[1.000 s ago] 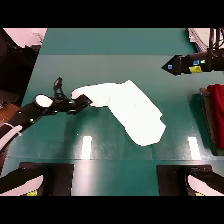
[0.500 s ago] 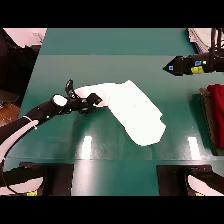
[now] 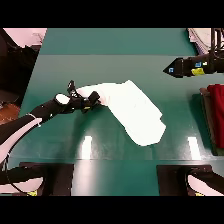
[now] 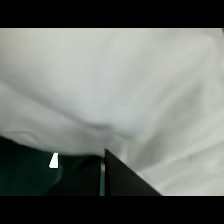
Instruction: Fold the shirts.
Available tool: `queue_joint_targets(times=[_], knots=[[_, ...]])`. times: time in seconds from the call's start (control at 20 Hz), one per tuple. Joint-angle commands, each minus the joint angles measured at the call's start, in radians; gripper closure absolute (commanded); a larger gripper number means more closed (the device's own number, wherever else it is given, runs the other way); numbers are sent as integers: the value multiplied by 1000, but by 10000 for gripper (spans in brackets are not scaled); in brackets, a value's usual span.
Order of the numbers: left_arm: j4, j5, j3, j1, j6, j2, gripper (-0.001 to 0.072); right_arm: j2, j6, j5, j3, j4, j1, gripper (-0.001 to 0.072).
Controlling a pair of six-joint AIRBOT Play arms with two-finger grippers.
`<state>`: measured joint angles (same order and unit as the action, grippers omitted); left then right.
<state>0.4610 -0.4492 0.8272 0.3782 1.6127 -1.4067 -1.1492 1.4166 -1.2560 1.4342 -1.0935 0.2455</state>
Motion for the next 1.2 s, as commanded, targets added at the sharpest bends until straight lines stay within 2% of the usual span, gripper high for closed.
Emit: queue_joint_targets(times=[0.0, 0.2, 0.35, 0.4, 0.45, 0.5, 0.6, 0.65, 0.7, 0.95, 1.15], knots=[[-4, -80, 66, -1, -119, 53, 681, 11, 0, -74, -5, -9, -38, 323], [55, -136, 253, -23, -253, 228, 681, 135, 1, -86, -191, -8, -149, 323], [186, -253, 403, -80, -258, 278, 681, 245, 1, -89, -405, -7, -228, 322], [209, -284, 432, -96, -258, 277, 681, 269, 1, -100, -468, -1, -246, 301], [220, -304, 446, -111, -259, 278, 681, 288, 3, -118, -533, 2, -259, 128], [221, -314, 446, -126, -258, 277, 681, 300, 17, -138, -586, 1, -261, 73], [256, -337, 446, -153, -250, 277, 681, 315, 60, -164, -684, 2, -259, 83], [264, -346, 446, -164, -247, 277, 681, 320, 85, -166, -730, 2, -257, 105], [266, -356, 446, -172, -247, 277, 681, 321, 95, -160, -774, 2, -251, 157], [270, -382, 446, -175, -248, 277, 681, 269, 101, -59, -943, 136, -237, 157], [270, -391, 446, -175, -248, 277, 681, 178, 101, 4, -952, 133, -236, 178]])
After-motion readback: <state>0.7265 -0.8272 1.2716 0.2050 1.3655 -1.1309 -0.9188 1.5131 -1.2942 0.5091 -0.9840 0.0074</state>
